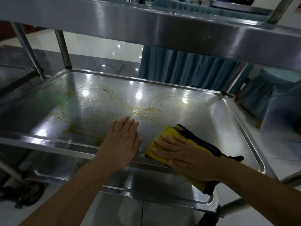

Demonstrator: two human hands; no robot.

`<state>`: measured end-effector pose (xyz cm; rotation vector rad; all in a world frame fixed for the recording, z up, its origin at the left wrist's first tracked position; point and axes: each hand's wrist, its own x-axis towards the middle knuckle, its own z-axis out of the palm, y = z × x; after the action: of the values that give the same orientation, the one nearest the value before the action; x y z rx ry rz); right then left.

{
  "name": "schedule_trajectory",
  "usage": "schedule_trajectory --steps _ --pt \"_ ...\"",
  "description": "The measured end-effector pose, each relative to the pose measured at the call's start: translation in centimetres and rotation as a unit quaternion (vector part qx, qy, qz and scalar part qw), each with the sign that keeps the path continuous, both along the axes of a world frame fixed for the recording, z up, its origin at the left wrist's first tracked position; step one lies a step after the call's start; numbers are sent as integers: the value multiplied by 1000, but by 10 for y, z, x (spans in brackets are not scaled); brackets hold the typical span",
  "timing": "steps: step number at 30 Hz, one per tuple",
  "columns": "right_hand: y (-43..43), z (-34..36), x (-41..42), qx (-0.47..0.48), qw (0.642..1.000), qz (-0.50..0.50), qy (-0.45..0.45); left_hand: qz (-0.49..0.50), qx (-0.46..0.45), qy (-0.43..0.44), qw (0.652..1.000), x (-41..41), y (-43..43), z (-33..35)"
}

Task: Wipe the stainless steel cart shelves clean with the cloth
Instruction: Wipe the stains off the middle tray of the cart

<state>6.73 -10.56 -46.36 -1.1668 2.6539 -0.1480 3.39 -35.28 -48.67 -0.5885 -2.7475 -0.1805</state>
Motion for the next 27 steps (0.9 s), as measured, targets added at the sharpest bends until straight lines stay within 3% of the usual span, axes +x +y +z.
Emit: schedule_trajectory --steps 4,10,15,22,27 --pt "-5 0 -46 3 999 -23 38 4 3 8 1000 -1 1 -1" --pt "-15 0 -155 36 988 -145 49 14 0 24 1000 -3 -1 -2" --pt "-24 -1 -179 56 978 -195 56 24 9 41 999 2 0 0" --pt "-45 1 -80 29 997 -57 50 30 -8 11 999 10 2 10" --pt "-56 -2 -27 10 998 39 40 37 -5 52 998 17 -7 18"
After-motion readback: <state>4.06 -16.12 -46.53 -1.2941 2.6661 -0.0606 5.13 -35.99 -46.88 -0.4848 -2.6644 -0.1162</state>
